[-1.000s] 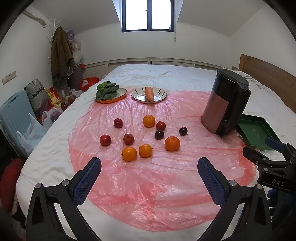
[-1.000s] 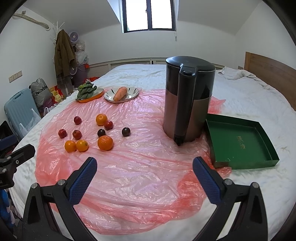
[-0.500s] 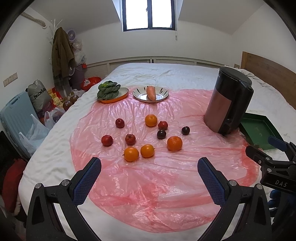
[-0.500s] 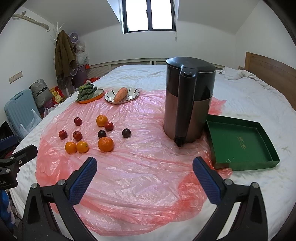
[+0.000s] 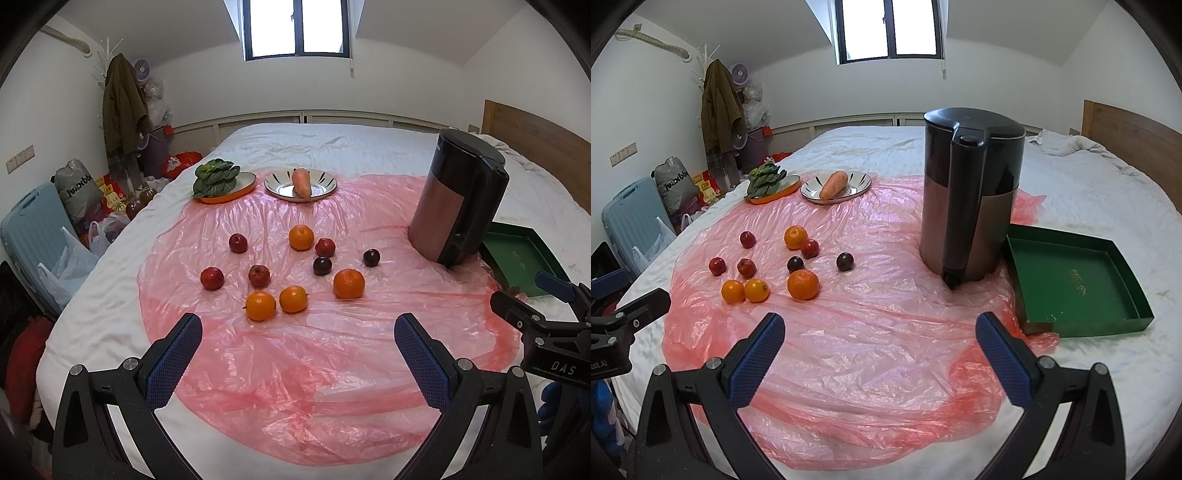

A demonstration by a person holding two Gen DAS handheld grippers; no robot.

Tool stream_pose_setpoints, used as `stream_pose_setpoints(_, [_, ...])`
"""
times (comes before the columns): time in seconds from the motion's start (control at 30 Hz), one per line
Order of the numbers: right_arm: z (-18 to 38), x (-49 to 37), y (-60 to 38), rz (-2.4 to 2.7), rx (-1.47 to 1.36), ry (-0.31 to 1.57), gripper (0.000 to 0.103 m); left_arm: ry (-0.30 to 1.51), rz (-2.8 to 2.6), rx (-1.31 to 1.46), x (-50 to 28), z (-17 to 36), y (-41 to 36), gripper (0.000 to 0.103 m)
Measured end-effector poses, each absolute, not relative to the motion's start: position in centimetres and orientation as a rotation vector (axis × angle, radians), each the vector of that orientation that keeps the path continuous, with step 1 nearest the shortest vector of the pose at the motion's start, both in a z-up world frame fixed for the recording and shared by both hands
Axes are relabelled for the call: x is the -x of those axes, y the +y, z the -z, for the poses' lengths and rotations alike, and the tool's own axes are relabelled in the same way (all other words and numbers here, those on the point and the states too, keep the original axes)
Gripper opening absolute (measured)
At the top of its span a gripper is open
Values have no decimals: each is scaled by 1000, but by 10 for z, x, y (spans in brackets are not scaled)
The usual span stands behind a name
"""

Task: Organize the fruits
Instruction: 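Reach both grippers toward two oranges and close on them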

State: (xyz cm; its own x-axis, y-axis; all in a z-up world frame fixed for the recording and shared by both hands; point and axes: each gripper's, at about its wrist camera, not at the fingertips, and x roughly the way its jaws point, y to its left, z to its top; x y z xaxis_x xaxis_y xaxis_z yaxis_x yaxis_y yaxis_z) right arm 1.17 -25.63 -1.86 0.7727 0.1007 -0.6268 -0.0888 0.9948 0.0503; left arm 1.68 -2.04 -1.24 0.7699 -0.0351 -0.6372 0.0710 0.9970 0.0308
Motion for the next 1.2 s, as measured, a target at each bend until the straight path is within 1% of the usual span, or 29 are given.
stream_pose_setpoints(0.2, [22,-15,-254,-133,-12,682,103,697,57,-33,-23,18,-12,102])
stream_pose_setpoints(0.47, [35,-36,-242,-229,-20,723,103,723,27,-8,-38,35,23,102])
stream_pose_setpoints(0.57, [42,-48,-232,-275,-7,745,103,738,20,2,-49,44,38,99])
stream_pose_setpoints(0.7, [50,-67,-215,-332,6,772,103,763,11,2,-66,55,51,94])
stream_pose_setpoints(0.77, [54,-78,-207,-356,0,786,103,781,14,-2,-77,62,53,89])
stream_pose_setpoints(0.83, [61,-93,-200,-378,-6,816,103,804,35,-4,-90,70,51,80])
stream_pose_setpoints(0.97, [75,-121,-188,-413,-15,868,103,836,63,-25,-113,85,42,75])
stream_pose_setpoints(1.13, [93,-151,-174,-459,-15,933,103,881,95,-18,-132,106,38,62])
stream_pose_setpoints(1.2, [100,-160,-169,-475,-11,954,98,895,98,-14,-137,111,39,60])
